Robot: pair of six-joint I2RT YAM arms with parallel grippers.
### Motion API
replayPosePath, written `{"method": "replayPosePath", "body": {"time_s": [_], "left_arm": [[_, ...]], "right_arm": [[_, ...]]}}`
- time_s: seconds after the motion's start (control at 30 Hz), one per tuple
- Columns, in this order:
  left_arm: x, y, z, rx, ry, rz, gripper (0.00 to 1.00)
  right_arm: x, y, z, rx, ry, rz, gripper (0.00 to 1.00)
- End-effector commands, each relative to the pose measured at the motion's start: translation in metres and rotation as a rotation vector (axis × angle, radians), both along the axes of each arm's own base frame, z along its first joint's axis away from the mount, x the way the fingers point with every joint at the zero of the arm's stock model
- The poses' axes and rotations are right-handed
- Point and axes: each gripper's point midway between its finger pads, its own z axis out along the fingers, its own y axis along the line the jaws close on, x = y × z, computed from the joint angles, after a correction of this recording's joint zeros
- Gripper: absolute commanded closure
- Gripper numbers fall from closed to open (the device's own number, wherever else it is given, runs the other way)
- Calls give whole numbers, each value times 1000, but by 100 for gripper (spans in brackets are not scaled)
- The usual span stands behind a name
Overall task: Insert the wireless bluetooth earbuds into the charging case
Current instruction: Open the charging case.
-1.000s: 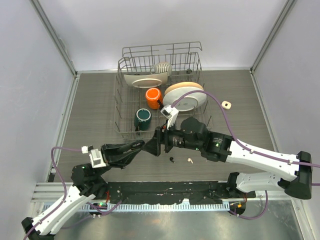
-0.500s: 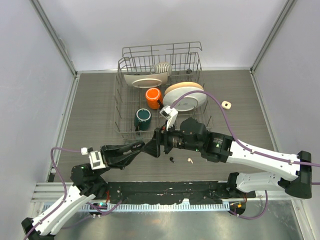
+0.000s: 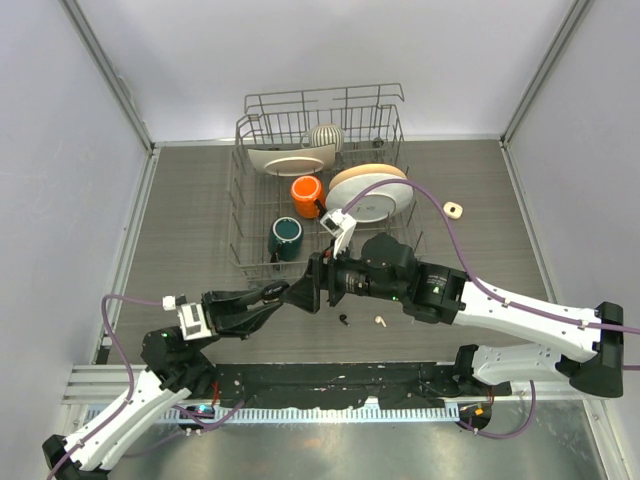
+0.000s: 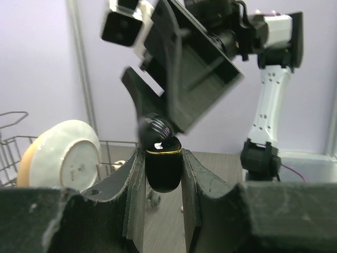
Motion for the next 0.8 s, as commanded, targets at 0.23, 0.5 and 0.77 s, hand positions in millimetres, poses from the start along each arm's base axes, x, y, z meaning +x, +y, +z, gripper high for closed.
{"method": "replayPosePath", "body": {"time_s": [0.23,0.5,0.77], "left_arm": [[-18,-22,-66,153,19,-151,100],[-1,-18,-66,128,74,-72,100],[9,-16,-68,113,111,-24,100]], "right_arm": [[33,8,53,174,-50,-125,28],[19,6,63,220,-60,-47,27],[11,-13,93,291,-108,-47,25]]}}
